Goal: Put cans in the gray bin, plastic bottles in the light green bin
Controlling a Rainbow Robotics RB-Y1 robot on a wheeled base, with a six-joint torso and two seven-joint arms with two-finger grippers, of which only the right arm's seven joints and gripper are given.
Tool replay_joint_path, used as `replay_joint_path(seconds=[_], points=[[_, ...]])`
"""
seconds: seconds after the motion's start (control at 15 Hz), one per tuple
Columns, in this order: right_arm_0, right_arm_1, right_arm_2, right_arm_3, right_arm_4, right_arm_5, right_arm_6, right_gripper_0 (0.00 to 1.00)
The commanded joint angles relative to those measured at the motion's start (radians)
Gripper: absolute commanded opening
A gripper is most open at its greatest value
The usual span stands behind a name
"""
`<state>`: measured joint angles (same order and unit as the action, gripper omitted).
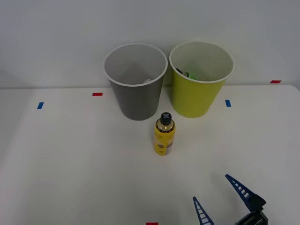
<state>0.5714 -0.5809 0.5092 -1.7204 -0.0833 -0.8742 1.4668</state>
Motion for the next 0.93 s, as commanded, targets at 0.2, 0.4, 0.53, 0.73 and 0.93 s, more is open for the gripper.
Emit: replay_joint_path(seconds=[0.2,0.4,0.53,0.73,0.93], points=[[-0.14,0.003,0.123,-0.001,-0.217,0.07,0.173,1.0],[-0.196,0.035,0.124,-0.001,-0.266,0.161,0.239,1.0],[-0.232,0.052,0.14,-0.001,-0.274,0.205,0.239,1.0],[-0.294,0.075,0.158,-0.001,-0.283,0.259,0.233,1.0],[-0.337,0.133,0.147,-0.001,-0.293,0.339,0.231,1.0]])
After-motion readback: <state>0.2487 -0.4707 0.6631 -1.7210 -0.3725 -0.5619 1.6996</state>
